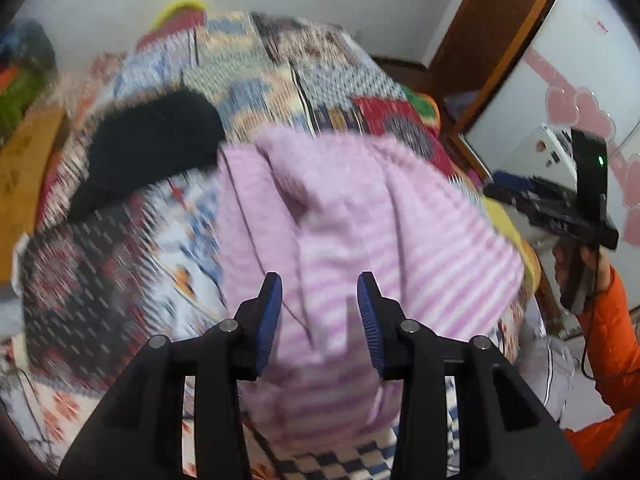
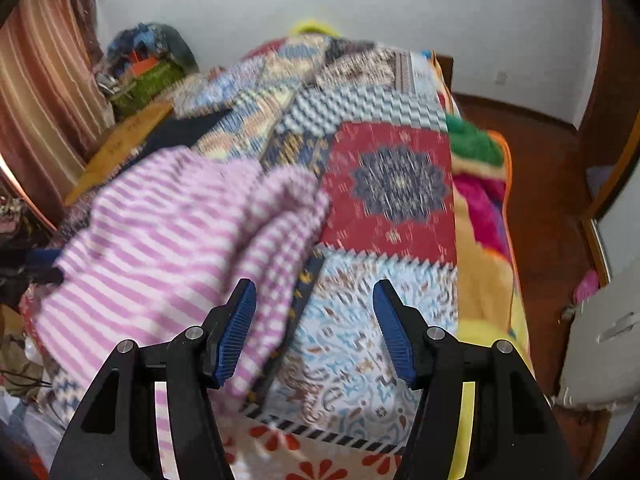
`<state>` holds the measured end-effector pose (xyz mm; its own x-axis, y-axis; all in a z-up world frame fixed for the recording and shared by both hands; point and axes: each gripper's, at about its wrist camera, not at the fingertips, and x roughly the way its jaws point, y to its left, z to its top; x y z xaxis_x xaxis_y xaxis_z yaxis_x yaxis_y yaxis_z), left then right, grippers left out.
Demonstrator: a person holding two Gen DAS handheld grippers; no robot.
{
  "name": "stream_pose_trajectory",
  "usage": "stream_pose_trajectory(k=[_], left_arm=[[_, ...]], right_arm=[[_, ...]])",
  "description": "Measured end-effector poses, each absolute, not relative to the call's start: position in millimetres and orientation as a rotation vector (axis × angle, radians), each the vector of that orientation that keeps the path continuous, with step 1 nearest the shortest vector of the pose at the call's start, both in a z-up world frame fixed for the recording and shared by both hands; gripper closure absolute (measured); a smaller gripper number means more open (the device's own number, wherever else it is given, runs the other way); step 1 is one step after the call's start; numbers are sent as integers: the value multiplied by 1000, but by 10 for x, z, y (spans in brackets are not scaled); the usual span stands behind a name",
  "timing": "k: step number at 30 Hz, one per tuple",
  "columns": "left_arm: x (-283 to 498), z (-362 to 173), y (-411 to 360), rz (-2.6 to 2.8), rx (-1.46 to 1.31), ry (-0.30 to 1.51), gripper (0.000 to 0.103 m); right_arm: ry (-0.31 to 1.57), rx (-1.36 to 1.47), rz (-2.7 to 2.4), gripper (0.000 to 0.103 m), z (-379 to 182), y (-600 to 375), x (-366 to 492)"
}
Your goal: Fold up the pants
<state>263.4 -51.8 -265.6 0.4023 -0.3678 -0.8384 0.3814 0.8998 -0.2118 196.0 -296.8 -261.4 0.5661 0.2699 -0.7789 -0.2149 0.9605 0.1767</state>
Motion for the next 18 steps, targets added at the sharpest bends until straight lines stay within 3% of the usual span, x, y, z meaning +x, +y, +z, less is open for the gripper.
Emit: stream_pose_trajectory(k=[5, 14, 18], left_arm=[[3043, -2587, -516, -466, 12, 1025, 65], [3832, -3181, -858, -488, 16, 1162, 65], [3991, -3337, -924, -494, 8, 1184, 65]], right_arm=[[886, 99, 352, 45, -2529, -2768, 2176], [950, 76, 419, 46, -2854, -2450, 2482], [985, 95, 454, 76, -2964, -2427, 2498]])
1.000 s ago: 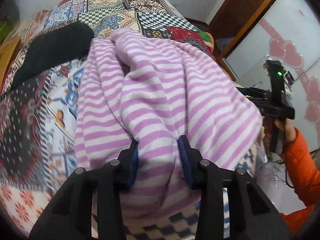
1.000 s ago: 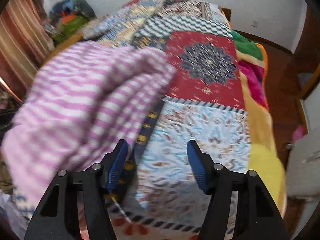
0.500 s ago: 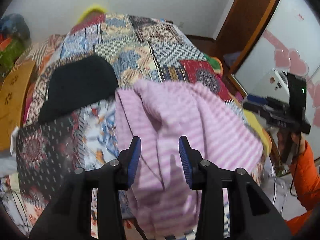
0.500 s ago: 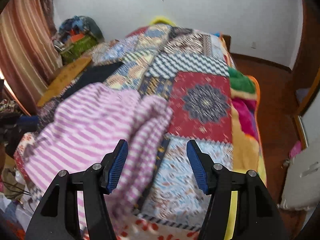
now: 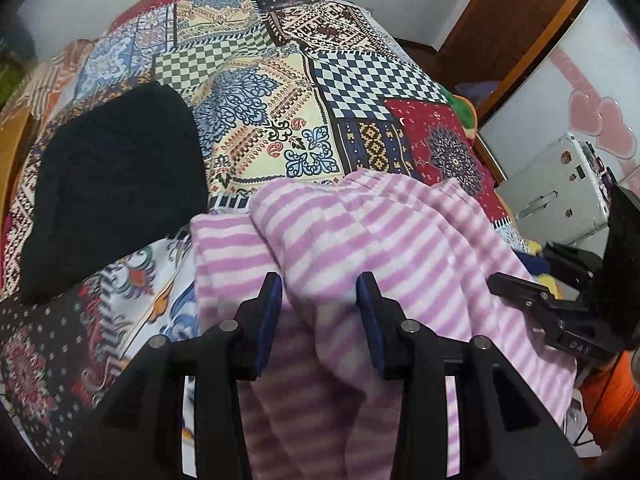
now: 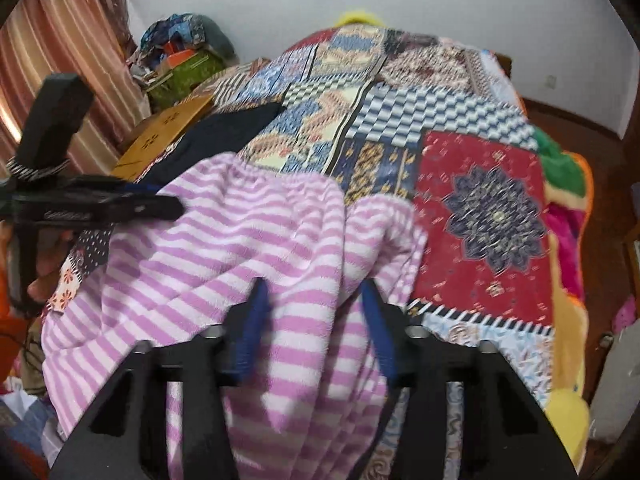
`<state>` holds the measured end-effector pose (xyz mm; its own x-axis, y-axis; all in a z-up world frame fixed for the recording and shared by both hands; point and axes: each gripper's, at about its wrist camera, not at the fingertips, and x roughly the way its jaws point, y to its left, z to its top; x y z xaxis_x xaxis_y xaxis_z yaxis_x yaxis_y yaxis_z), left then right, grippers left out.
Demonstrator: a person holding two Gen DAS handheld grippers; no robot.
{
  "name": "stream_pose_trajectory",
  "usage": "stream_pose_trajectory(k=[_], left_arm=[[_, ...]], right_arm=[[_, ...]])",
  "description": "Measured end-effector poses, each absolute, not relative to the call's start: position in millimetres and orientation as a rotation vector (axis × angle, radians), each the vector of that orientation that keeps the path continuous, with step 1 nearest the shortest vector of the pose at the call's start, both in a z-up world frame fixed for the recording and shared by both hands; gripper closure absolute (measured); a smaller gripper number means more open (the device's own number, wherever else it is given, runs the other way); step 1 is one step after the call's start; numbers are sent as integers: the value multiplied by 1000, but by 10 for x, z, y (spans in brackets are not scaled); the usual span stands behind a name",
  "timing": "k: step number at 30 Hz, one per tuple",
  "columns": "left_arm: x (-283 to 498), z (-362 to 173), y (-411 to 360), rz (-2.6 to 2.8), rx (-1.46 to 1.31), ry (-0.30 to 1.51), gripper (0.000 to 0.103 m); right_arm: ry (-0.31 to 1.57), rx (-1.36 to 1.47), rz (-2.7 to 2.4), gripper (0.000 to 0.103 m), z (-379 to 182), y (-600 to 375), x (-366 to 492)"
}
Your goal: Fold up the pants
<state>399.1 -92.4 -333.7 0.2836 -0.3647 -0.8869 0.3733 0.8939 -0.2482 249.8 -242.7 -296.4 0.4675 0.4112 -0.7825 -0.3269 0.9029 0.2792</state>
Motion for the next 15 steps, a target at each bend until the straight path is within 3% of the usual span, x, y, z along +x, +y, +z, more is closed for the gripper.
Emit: stream_pose_trajectory(k=[3, 4, 8, 15], left_arm=[[4022, -3359, -970, -495, 27, 1169, 66], [4020, -3348, -986, -491, 37, 1157, 71], [3939, -3222, -1034, -481, 85, 1097, 88], [3782, -2927, -1152, -470, 180, 988, 91]], right_arm=[[963, 80, 452, 89, -2935, -2420, 2444], [957, 78, 452, 92, -2918, -2423, 2429], [916, 58, 444, 94, -2817, -2425, 2366], [787, 61, 431, 96, -2451, -2489, 2186]])
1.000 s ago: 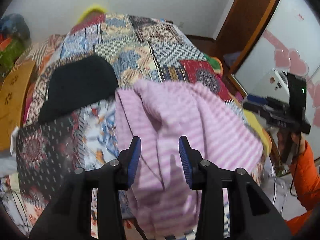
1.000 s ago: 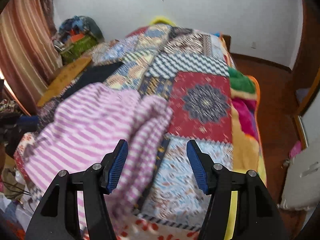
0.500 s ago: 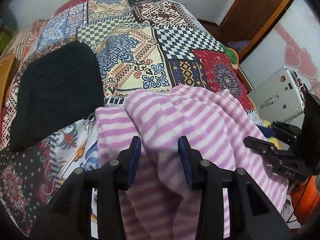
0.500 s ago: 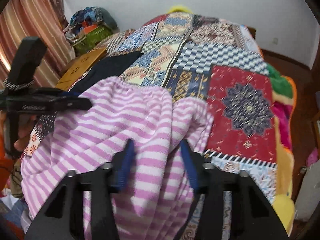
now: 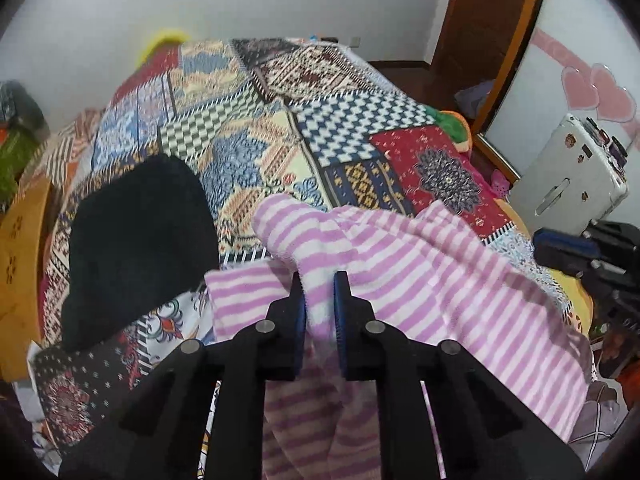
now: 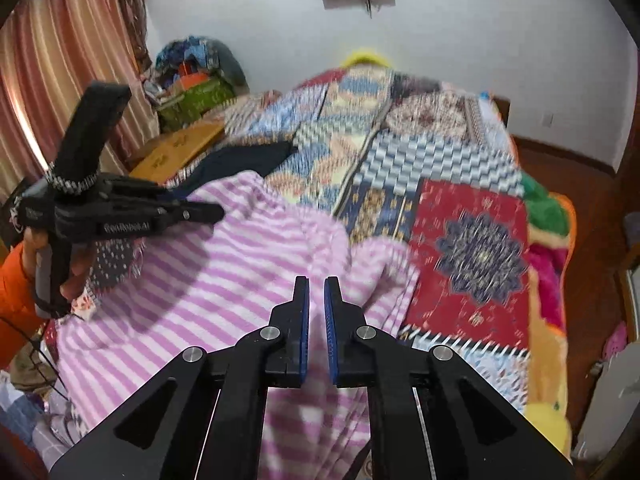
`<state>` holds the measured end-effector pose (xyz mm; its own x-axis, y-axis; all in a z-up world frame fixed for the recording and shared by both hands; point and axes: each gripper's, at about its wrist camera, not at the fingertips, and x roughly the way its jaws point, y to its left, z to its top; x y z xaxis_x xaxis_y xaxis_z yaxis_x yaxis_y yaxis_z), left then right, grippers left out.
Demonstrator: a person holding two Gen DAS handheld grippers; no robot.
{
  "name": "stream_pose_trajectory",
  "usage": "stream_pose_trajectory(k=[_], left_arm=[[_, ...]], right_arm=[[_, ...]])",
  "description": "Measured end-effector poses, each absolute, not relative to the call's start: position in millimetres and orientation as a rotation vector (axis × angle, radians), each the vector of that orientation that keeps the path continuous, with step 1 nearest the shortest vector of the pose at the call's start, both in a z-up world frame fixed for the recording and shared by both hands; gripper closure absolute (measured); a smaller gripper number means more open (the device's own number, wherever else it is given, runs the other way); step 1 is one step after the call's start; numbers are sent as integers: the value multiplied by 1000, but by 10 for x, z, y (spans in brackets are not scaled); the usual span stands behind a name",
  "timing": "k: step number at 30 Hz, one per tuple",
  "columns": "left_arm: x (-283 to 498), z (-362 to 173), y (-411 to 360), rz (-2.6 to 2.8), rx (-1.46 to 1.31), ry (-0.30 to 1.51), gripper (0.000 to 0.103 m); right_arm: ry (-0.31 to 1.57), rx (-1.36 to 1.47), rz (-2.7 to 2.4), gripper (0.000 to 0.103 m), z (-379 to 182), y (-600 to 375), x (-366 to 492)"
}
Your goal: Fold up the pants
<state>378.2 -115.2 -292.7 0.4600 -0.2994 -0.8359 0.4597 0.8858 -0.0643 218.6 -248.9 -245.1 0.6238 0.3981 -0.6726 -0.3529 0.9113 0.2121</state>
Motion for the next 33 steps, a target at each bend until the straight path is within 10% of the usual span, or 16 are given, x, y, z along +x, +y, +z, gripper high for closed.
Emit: stream_pose_trajectory(k=[8, 13, 33], left_arm=[[3887, -3017, -1048, -436, 148, 1028, 92], [3941, -3116, -895, -448, 63, 1081, 88], [4084, -3530, -836, -528, -1, 1142, 56]], right_arm=[[871, 86, 434, 95, -2536, -2594, 2248], [877, 105, 449, 65, -2585, -2554, 2562], [1179, 50, 607, 55, -3392, -2065, 3683]])
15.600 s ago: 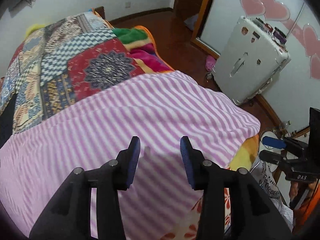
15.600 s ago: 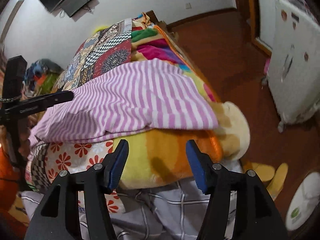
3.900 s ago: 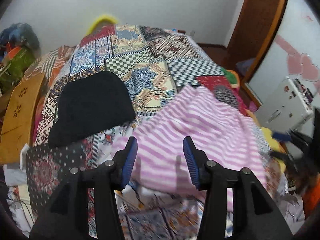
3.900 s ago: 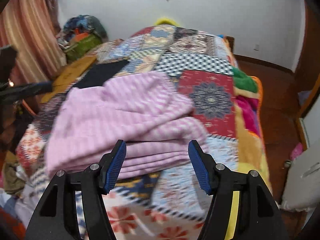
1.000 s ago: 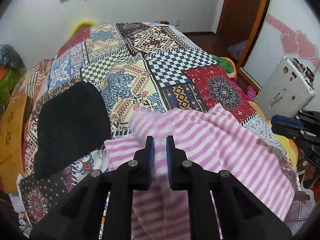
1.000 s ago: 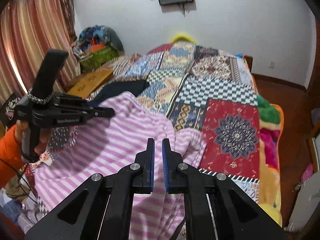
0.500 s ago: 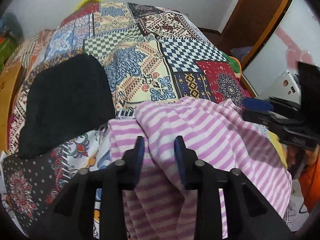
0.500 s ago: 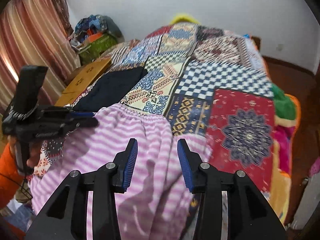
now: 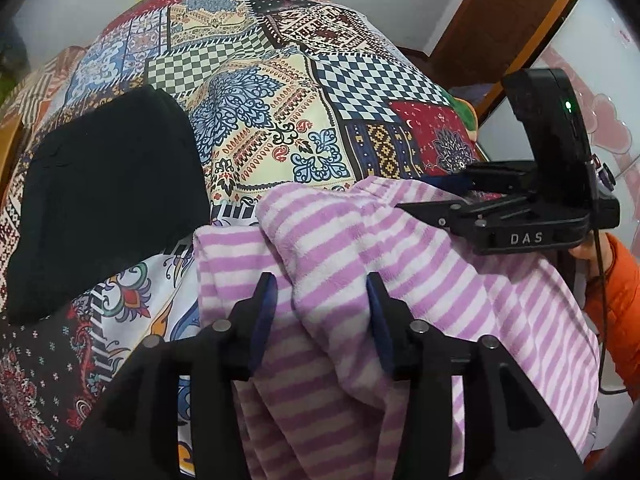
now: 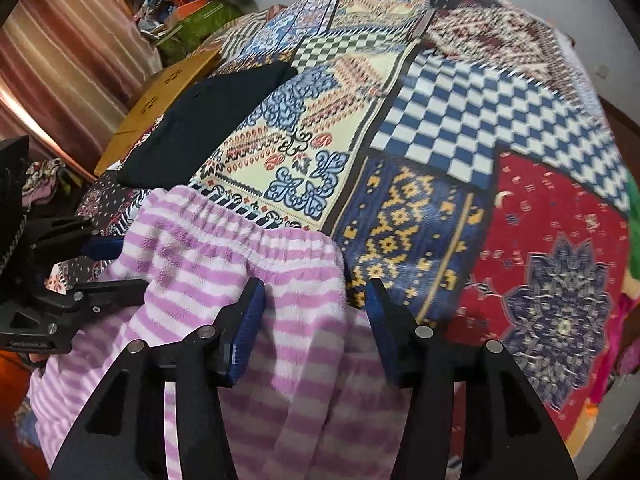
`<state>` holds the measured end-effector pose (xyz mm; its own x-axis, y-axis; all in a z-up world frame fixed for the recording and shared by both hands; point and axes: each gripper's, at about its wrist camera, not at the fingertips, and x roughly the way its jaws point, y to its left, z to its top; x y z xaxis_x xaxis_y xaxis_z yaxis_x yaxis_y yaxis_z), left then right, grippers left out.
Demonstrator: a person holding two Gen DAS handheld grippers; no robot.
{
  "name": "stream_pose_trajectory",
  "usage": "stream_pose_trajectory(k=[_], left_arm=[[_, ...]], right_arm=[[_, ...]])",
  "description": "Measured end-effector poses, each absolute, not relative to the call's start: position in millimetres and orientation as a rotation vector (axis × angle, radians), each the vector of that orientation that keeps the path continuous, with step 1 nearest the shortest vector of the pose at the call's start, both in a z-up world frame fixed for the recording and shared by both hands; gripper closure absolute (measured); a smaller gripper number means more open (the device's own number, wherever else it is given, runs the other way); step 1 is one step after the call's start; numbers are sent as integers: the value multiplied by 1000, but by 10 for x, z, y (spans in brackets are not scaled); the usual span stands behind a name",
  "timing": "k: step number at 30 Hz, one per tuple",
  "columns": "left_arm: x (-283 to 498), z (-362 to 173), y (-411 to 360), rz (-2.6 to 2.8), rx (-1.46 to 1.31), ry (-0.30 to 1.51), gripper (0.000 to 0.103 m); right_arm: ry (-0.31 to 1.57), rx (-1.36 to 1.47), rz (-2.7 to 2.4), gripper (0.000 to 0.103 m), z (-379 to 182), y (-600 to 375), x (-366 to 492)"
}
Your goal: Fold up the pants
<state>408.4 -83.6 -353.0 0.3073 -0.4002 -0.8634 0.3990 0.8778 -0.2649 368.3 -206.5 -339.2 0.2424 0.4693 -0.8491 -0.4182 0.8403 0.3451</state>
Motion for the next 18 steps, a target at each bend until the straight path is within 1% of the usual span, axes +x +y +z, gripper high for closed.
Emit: stream_pose_trajectory(k=[2, 4, 5, 6, 10, 12, 13, 14, 16, 17, 18], left_arm=[[4124, -3556, -809, -535, -32, 1152, 55], [4155, -3565, -791, -539, -55, 1159, 54], [4161, -3563, -793, -540, -58, 1158, 55], [4164, -3558, -798, -541, -57, 1156, 55], [4159, -3533, -829, -533, -42, 1153, 55], [4155, -3512, -826, -529, -46, 1159, 57], [4140, -3480, -825, -536, -53, 1155, 65], [4127, -3456, -829, -546, -57, 1152, 75], [4081, -3381, -852, -558, -55, 1137, 82], [4054, -3333, -871, -563, -50, 1123, 86], [4028, -3283, -894, -566, -41, 1109, 88]], right_arm=[[1168, 77, 629, 61, -3413, -2076, 3672], [1152, 109, 644, 79, -3387, -2105, 3668], [1131, 117, 641, 85, -3355, -2119, 3648], [1114, 113, 636, 92, -3327, -2127, 3640], [1024, 130, 635, 95, -3115, -2189, 3517], [967, 147, 637, 96, -2959, -2237, 3443], [929, 157, 634, 96, -2848, -2268, 3378], [905, 164, 633, 96, -2775, -2291, 3333], [855, 180, 628, 96, -2603, -2342, 3266], [831, 181, 625, 96, -2519, -2363, 3219], [817, 177, 619, 96, -2467, -2359, 3199]])
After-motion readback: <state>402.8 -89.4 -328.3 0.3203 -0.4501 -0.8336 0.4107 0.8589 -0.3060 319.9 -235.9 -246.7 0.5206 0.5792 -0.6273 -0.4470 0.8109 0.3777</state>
